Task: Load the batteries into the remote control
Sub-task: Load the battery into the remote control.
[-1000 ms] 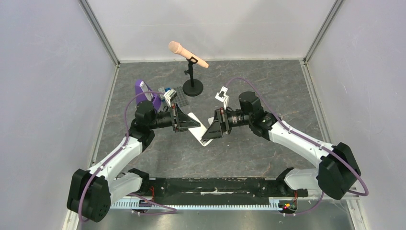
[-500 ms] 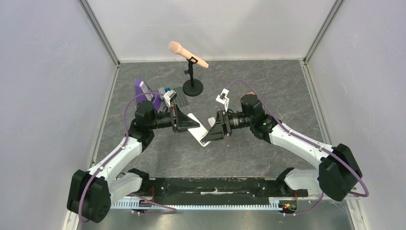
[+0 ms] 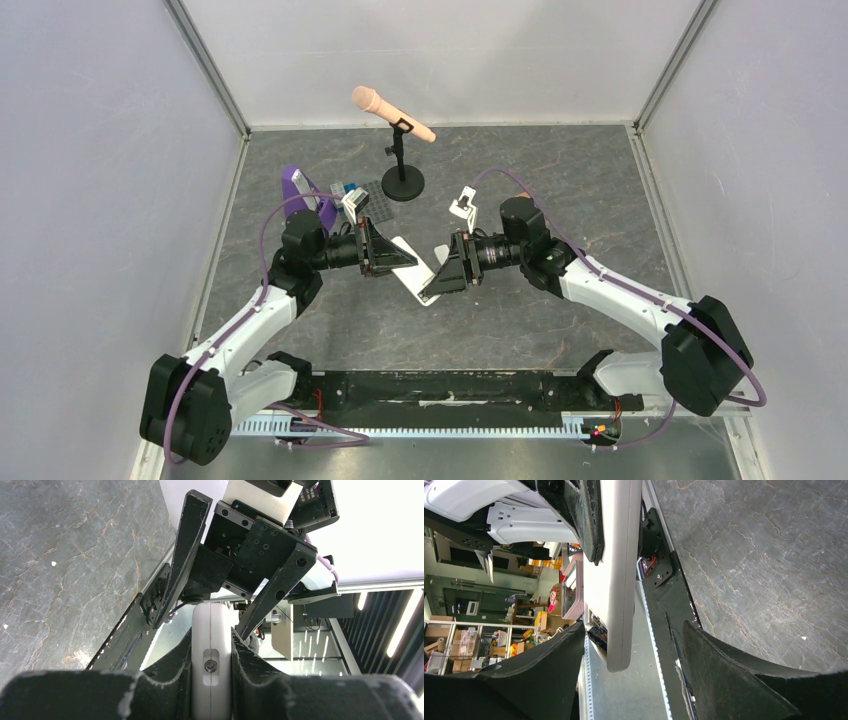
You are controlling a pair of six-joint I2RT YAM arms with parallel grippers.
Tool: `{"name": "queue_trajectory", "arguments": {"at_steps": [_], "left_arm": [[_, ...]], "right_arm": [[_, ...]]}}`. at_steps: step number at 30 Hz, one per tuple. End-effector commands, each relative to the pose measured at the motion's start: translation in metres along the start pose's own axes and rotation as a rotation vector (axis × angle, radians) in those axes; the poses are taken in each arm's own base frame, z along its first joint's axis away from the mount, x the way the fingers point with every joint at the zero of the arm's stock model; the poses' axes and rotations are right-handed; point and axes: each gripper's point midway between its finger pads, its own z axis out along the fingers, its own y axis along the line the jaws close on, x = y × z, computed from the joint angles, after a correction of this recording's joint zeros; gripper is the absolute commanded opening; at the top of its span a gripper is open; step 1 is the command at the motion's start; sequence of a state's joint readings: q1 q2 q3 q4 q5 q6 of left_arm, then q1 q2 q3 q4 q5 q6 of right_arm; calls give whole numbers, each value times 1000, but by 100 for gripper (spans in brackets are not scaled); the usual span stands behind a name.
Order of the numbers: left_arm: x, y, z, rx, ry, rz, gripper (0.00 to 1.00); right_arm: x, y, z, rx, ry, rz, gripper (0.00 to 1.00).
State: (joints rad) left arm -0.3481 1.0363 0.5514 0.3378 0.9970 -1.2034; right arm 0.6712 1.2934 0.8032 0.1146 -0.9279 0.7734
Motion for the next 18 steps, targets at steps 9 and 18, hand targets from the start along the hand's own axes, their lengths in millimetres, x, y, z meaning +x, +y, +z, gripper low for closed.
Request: {"name": "queue_trajectory", "arguments": {"at_steps": [9, 18], "left_arm": [[-6, -13, 0, 26, -9, 45, 2], [-7, -15, 0, 30, -8, 53, 2]], "right_arm": [[-1, 4, 0, -34, 10, -21, 75], [0, 2, 3, -38, 12, 5, 65]]}}
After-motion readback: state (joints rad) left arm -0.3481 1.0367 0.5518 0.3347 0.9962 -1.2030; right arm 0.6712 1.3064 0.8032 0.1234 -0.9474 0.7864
